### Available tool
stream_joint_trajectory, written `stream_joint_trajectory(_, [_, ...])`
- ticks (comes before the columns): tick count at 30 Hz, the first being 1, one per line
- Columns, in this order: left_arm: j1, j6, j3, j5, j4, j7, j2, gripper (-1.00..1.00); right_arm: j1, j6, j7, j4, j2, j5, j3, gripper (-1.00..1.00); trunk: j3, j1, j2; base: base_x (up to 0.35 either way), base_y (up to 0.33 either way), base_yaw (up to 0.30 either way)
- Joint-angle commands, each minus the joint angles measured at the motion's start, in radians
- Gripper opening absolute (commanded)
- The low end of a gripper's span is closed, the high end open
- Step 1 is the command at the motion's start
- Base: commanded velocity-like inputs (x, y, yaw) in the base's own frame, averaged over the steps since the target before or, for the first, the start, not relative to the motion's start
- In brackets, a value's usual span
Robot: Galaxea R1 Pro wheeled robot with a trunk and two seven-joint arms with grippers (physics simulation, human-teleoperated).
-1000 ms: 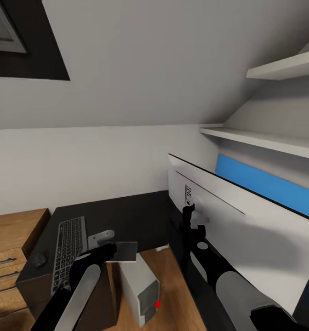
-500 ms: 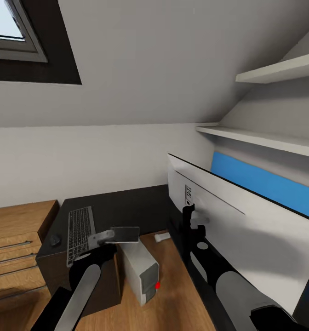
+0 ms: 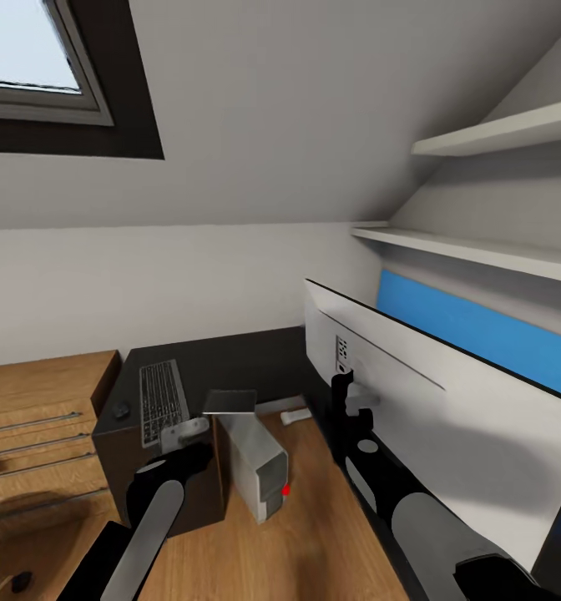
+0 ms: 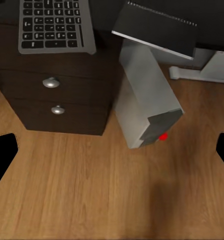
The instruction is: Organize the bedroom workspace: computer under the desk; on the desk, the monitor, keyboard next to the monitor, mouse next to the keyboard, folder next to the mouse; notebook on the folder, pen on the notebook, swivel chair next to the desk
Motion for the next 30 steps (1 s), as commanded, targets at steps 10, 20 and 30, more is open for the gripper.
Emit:
stream_joint_trajectory(10, [-0.001, 0.004, -0.001, 0.008, -0.001, 0.01, -0.001, 1.0, -0.002, -0.002, -0.011, -0.001, 0.0, 0.006, 0.009, -1.0, -0.001, -0.001, -0.001, -0.336, 0.0, 0.0])
stream_joint_trajectory(20, [-0.001, 0.004, -0.001, 0.008, -0.001, 0.01, -0.004, 1.0, -0.002, -0.002, -0.011, -0.001, 0.0, 0.006, 0.009, -1.0, -0.001, -0.001, -0.001, -0.307, -0.135, 0.0])
stream_joint_trajectory(30, [-0.001, 0.004, -0.001, 0.009, -0.001, 0.052, -0.006, 1.0, -0.002, -0.002, -0.011, -0.009, 0.0, 0.006, 0.009, -1.0, -0.001, -0.001, -0.001, -0.247, -0.253, 0.0])
